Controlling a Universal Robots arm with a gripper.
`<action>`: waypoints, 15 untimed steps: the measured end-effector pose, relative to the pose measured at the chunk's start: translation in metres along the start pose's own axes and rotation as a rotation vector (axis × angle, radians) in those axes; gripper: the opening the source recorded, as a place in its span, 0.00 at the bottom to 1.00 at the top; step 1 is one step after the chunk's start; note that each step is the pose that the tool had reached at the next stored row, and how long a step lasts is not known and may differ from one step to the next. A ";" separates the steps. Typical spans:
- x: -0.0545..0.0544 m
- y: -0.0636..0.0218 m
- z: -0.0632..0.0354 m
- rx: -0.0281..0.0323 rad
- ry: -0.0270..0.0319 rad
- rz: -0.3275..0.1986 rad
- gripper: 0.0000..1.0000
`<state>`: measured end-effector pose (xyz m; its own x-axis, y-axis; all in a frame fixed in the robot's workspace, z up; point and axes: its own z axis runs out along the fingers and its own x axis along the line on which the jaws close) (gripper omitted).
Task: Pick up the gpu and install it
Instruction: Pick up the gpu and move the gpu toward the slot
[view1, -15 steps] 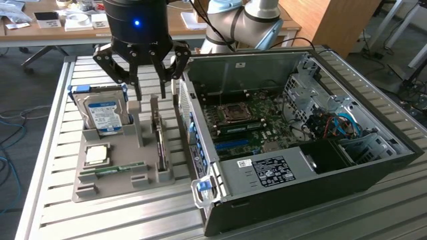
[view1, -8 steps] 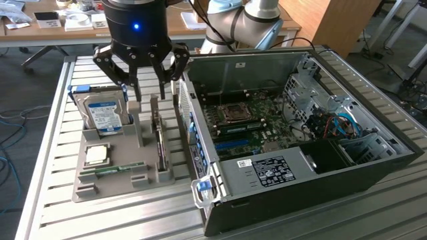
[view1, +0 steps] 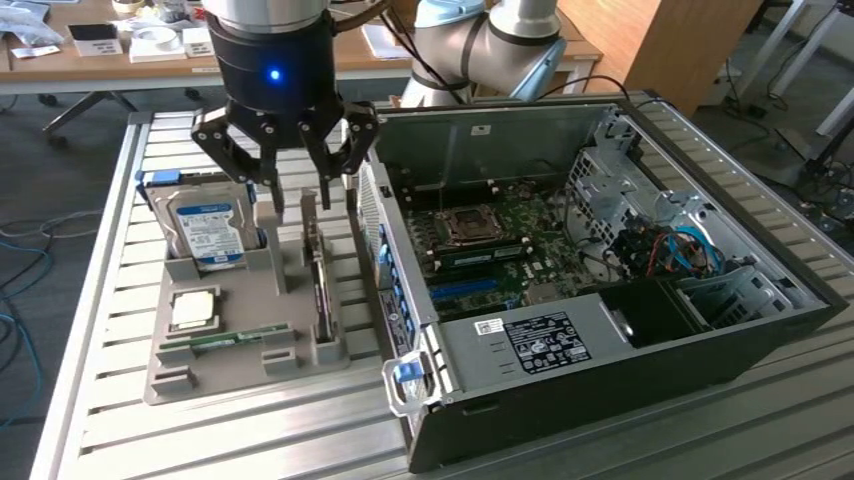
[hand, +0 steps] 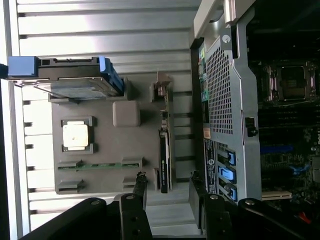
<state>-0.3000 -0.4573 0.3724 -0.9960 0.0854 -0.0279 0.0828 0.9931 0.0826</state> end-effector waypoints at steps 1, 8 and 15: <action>0.000 -0.0001 0.0016 0.0000 0.0000 0.001 0.47; 0.000 -0.0005 0.0060 0.0001 -0.0001 0.003 0.47; 0.000 -0.0005 0.0061 -0.0001 -0.0002 0.003 0.47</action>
<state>-0.3001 -0.4572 0.3663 -0.9957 0.0887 -0.0279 0.0862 0.9928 0.0828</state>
